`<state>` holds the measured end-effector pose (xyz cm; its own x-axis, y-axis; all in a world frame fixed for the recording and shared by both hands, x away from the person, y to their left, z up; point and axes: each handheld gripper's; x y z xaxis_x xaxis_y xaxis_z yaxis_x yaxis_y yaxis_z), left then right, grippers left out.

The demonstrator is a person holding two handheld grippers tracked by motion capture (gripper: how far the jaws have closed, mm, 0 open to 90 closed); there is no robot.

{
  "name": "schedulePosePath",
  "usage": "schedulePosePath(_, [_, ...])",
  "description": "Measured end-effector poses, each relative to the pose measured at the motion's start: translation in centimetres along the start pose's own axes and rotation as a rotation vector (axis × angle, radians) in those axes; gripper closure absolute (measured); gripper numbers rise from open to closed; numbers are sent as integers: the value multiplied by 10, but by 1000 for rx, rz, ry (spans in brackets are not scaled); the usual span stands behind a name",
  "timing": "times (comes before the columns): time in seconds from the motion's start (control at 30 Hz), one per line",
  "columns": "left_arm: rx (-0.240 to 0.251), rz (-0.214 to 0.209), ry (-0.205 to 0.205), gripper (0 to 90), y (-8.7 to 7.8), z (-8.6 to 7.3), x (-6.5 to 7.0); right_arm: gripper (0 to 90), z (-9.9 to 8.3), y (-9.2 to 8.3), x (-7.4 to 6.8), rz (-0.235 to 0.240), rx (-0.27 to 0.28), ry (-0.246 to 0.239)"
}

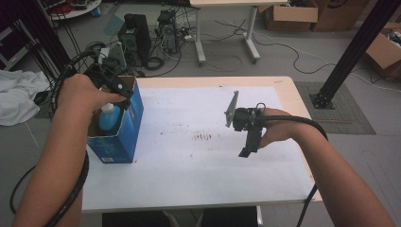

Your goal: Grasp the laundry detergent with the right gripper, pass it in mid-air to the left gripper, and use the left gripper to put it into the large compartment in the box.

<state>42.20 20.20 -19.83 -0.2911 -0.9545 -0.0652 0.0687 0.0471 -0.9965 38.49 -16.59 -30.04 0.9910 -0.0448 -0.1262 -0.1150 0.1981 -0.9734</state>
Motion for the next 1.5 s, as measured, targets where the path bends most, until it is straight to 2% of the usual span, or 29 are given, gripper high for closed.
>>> schedulePosePath(0.17, [10,3,22,54,-7,1,5,0,0,-1,-1,-2,-4,3])
schedulePosePath(0.43, [10,20,32,39,-12,1,8,0,-1,-2,-1,-2,-5,2])
schedulePosePath(0.5, [6,21,47,14,-13,1,11,0,-1,-2,-2,0,-4,4])
schedulePosePath(0.63, [17,21,117,1,-15,2,19,0,-2,-3,-2,0,-2,4])
schedulePosePath(0.73, [29,11,195,1,-16,4,31,0,-4,-3,-2,0,-5,2])
schedulePosePath(0.77, [19,-6,235,1,-15,6,38,0,-4,-4,-2,-1,-9,9])
schedulePosePath(0.8, [1,-17,255,1,-14,6,42,0,-4,-4,-2,1,-11,10])
schedulePosePath(0.9, [-41,-49,383,1,-4,8,67,0,-5,-6,-2,-4,-11,8])
schedulePosePath(0.93, [-40,-64,435,1,-3,8,74,0,-5,-7,-2,-3,-14,13])
schedulePosePath(1.03, [-19,-90,555,1,0,8,93,0,-6,-8,-1,-5,-15,15])
schedulePosePath(1.13, [-29,-106,655,1,3,7,109,0,-5,-9,-1,-11,-28,18])
schedulePosePath(1.23, [-25,-128,763,1,4,4,121,0,-4,-11,-2,-12,-29,18])
schedulePosePath(1.33, [2,-147,857,1,4,2,127,0,-4,-13,-4,-14,-33,17])
schedulePosePath(1.4, [-3,-170,905,1,4,1,130,0,-4,-14,-4,-16,-40,16])
schedulePosePath(1.5, [-15,-179,961,1,6,-1,134,0,-6,-16,-3,-17,-36,24])
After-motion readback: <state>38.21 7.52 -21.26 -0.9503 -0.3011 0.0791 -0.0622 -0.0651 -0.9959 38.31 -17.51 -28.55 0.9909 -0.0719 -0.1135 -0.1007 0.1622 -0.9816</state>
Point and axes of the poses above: each handheld gripper's, and its own axes: y roughly forward along the jaws, z roughly out of its top, x roughly to its right, and after that the axes turned 2 degrees about y, right-handed
